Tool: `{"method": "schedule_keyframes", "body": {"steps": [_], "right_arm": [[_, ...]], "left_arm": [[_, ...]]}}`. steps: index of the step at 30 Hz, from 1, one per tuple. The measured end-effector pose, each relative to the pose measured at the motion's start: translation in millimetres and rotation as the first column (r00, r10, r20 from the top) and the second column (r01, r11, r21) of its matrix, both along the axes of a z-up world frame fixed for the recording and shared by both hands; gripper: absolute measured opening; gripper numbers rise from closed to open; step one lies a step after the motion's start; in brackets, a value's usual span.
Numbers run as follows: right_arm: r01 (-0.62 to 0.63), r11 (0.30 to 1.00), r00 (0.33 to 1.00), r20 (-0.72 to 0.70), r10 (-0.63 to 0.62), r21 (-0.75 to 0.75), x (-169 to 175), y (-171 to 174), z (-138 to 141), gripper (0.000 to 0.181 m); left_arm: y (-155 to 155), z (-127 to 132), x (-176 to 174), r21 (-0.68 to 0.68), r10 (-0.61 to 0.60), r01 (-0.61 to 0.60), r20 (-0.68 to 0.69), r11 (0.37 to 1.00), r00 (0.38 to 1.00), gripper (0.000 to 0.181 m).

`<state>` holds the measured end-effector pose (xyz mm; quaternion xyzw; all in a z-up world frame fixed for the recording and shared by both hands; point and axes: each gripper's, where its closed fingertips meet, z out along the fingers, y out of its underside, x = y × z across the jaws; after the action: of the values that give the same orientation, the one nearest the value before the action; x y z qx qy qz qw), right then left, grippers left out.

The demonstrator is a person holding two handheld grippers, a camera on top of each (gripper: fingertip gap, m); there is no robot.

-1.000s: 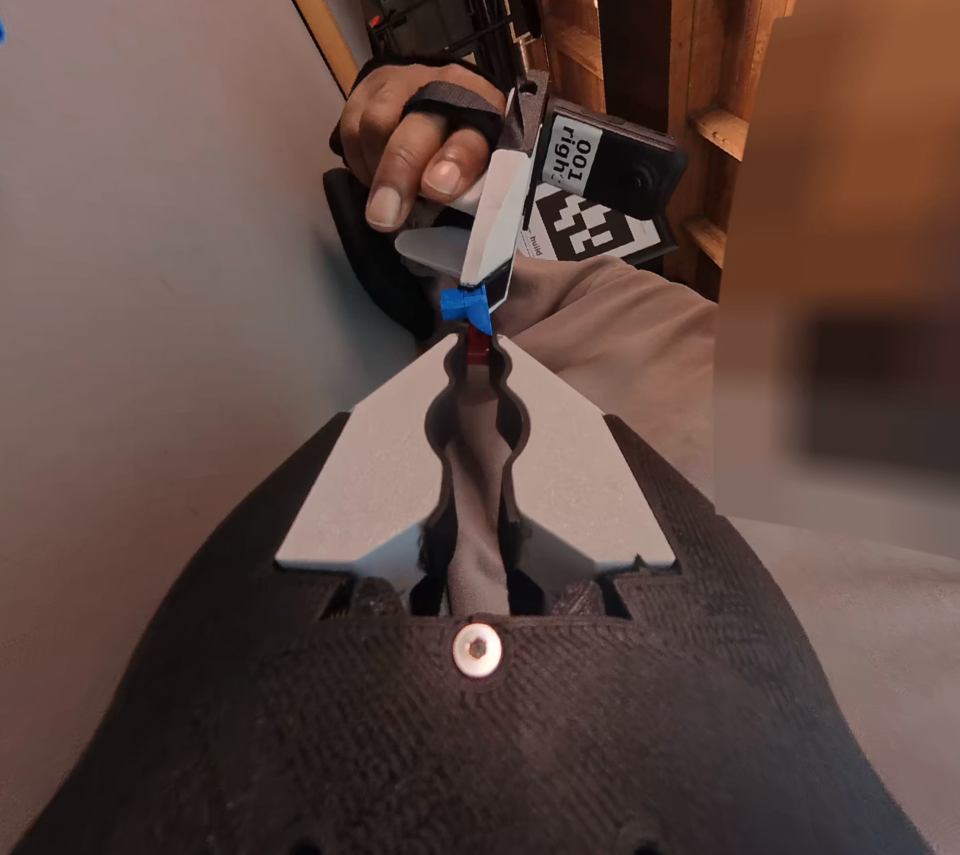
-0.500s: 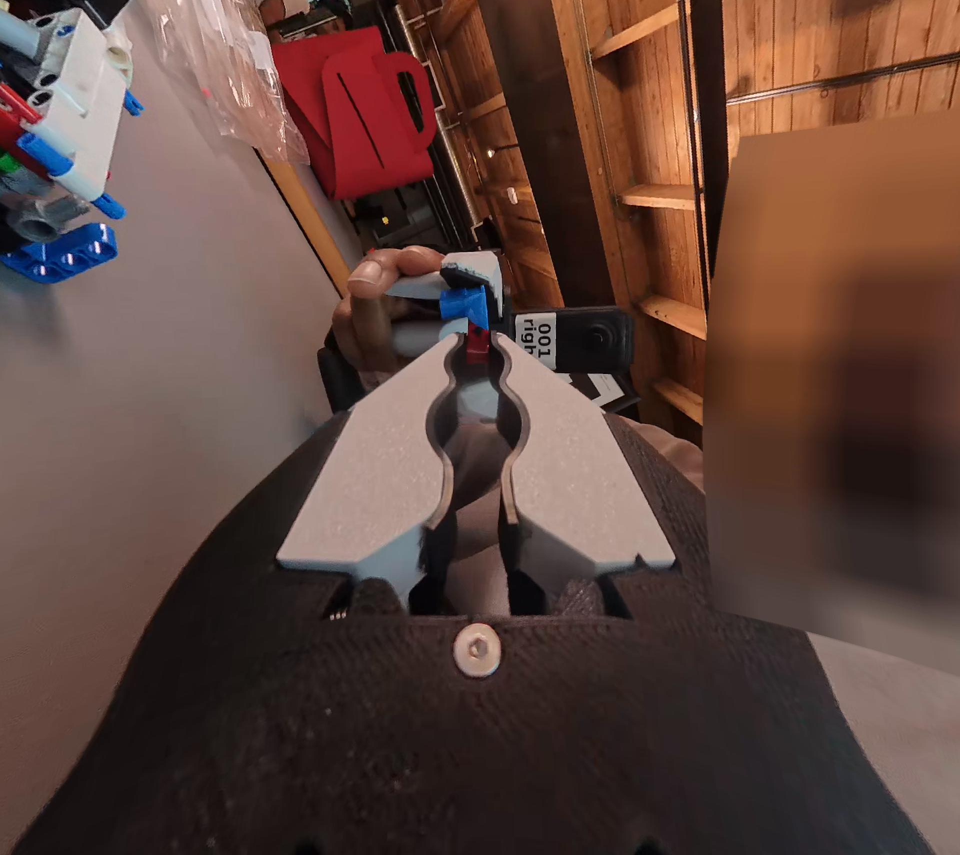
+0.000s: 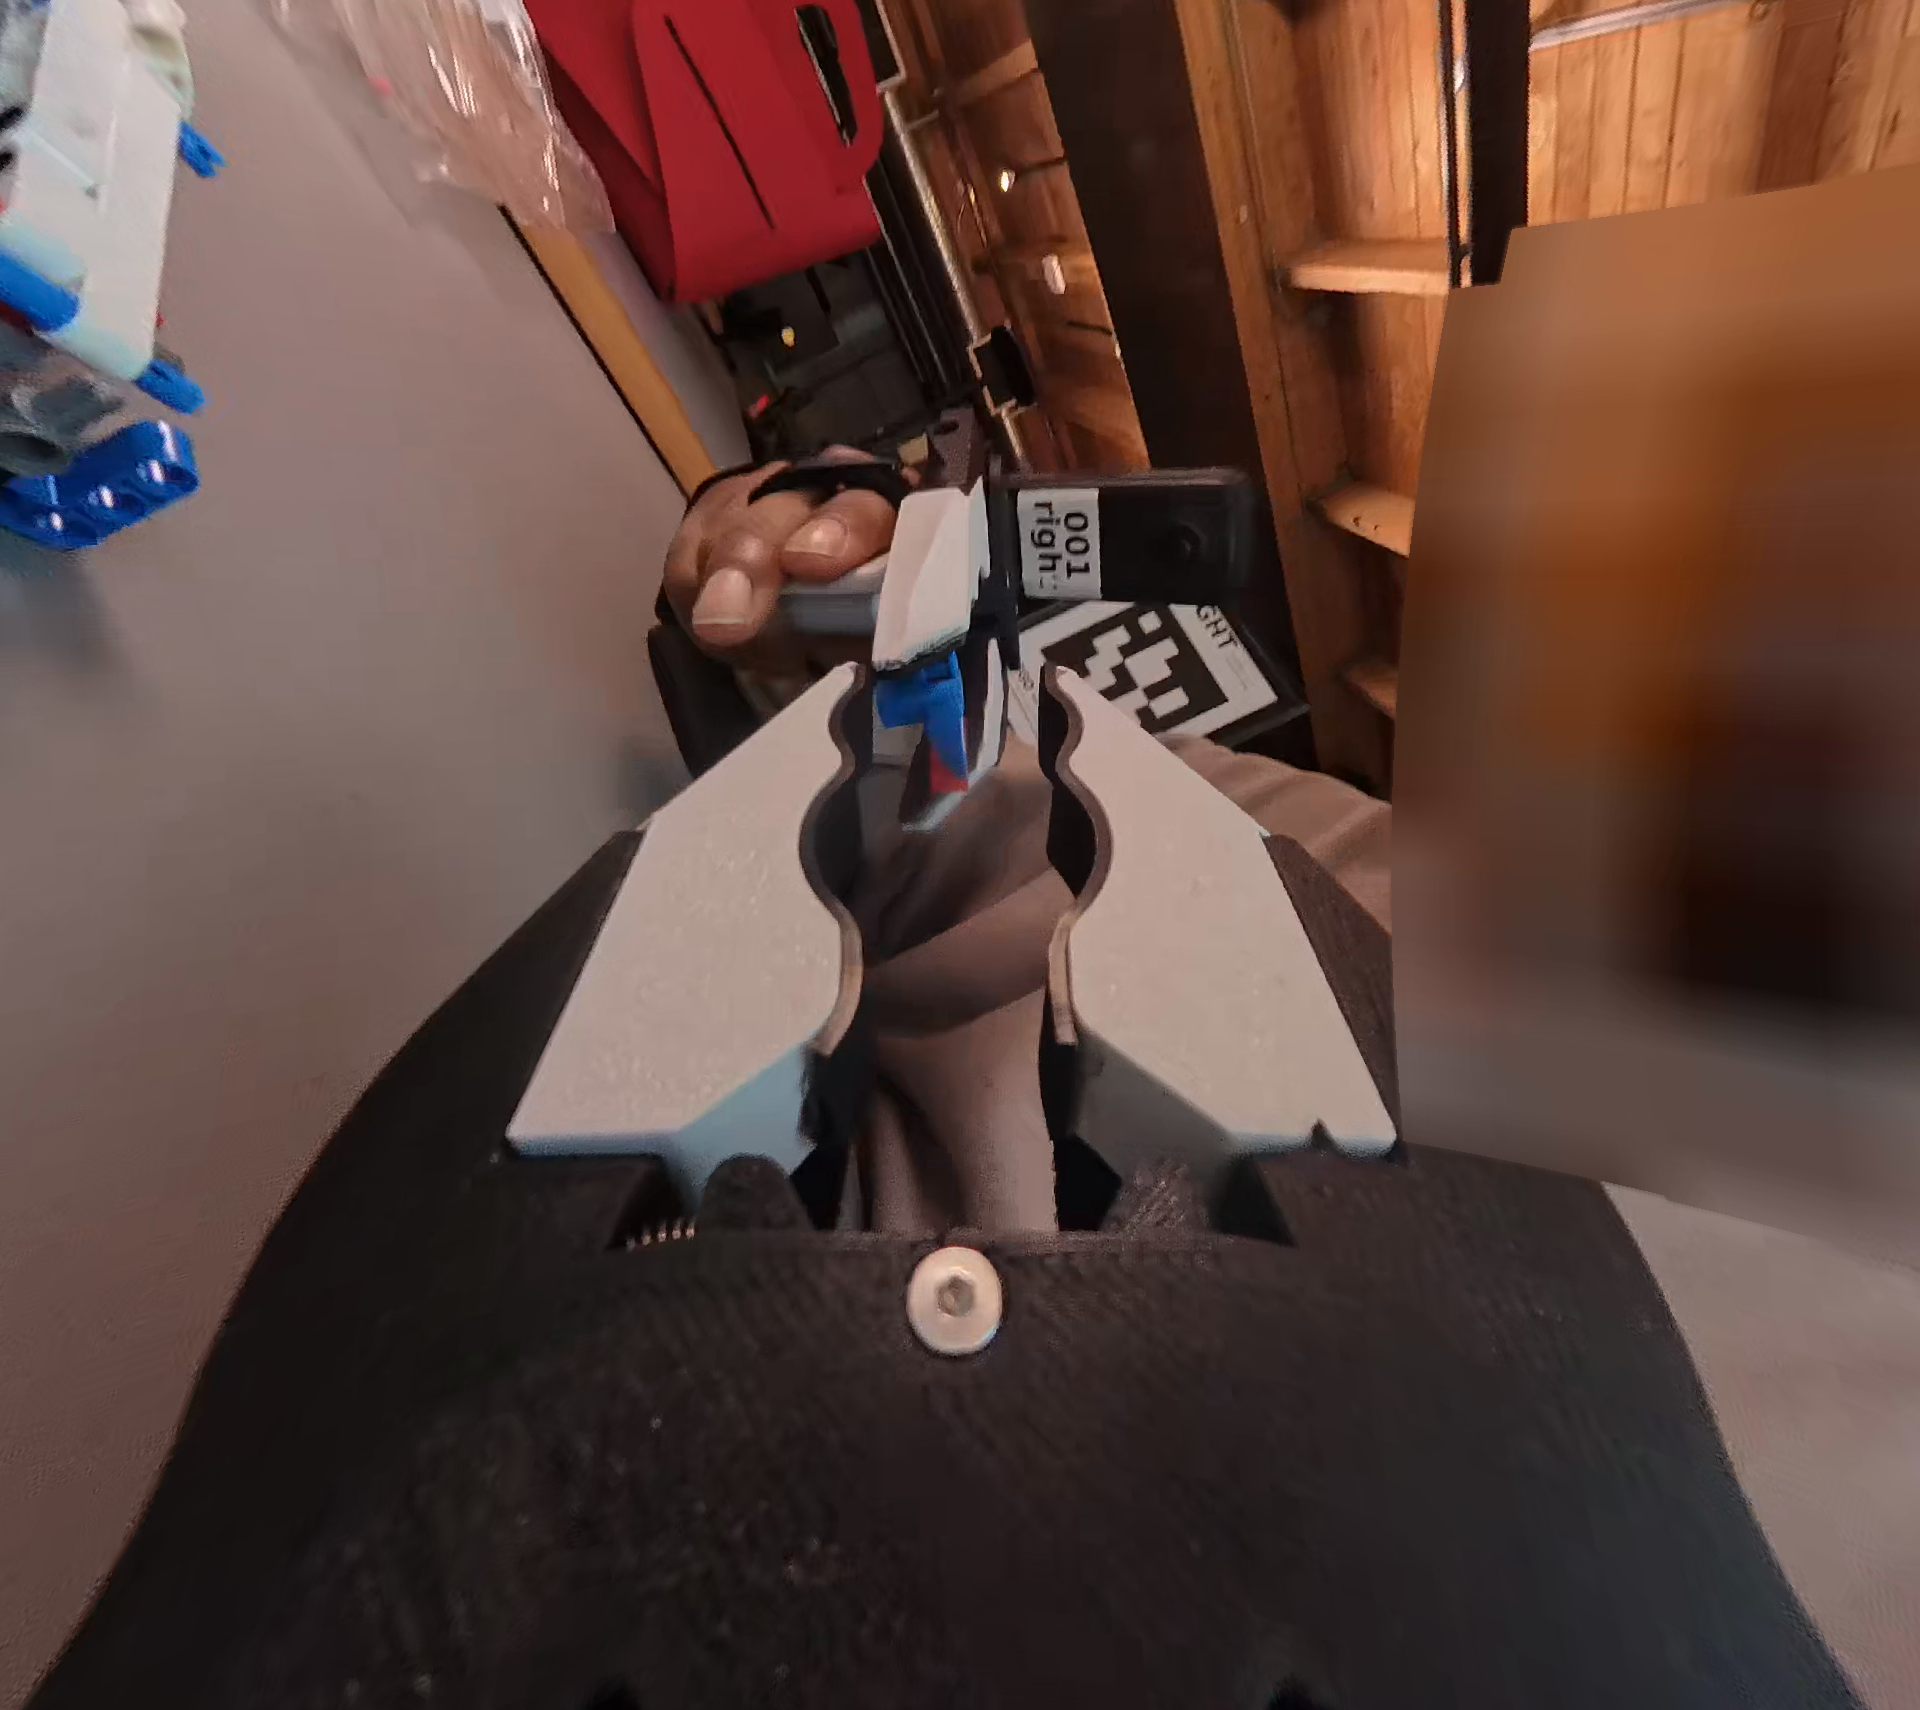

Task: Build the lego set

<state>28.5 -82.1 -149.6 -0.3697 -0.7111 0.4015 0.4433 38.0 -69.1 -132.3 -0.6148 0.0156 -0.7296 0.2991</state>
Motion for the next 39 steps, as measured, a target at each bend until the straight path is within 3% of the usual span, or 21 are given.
{"method": "schedule_keyframes", "body": {"steps": [1, 4, 8, 17, 23, 33, 39], "right_arm": [[-0.038, 0.999, 0.999, 0.019, 0.038, 0.0, 1.9, -6.8, -3.1, 0.026], [-0.102, 0.995, 0.993, 0.061, 0.102, -0.006, 6.6, -19.4, -8.7, 0.026], [-0.061, 0.998, 0.997, 0.041, 0.061, 0.005, 4.2, -13.4, -5.1, 0.026], [0.207, 0.967, 0.975, -0.119, -0.19, 0.147, -13.0, 20.2, 8.8, 0.022], [0.31, 0.934, 0.944, -0.176, -0.28, 0.178, -22.6, 27.2, 11.6, 0.022], [0.329, 0.934, 0.931, -0.211, -0.296, 0.139, -26.4, 27.4, 16.8, 0.021], [0.306, 0.943, 0.936, -0.225, -0.272, 0.133, -23.4, 24.3, 20.8, 0.021]], "left_arm": [[-4.6, -3.9, 5.2, -0.009, -0.04, 0.04, -0.024, 0.999, 0.999, 0.027], [-11.5, -12.1, 14.9, -0.024, -0.088, 0.086, -0.058, 0.996, 0.994, 0.014], [-6.9, -9.6, 13.2, -0.02, -0.057, 0.056, -0.051, 0.998, 0.997, 0.014], [22.3, 0.6, -18.7, -0.043, 0.217, -0.215, 0.047, 0.976, 0.975, 0.013], [29.2, 3.4, -28.3, -0.044, 0.355, -0.353, 0.062, 0.935, 0.933, 0.013], [29.7, 5.7, -30.8, -0.015, 0.405, -0.405, 0.057, 0.914, 0.912, 0.013], [25.7, 10.0, -27.5, 0.076, 0.394, -0.392, -0.009, 0.917, 0.919, 0.014]]}}
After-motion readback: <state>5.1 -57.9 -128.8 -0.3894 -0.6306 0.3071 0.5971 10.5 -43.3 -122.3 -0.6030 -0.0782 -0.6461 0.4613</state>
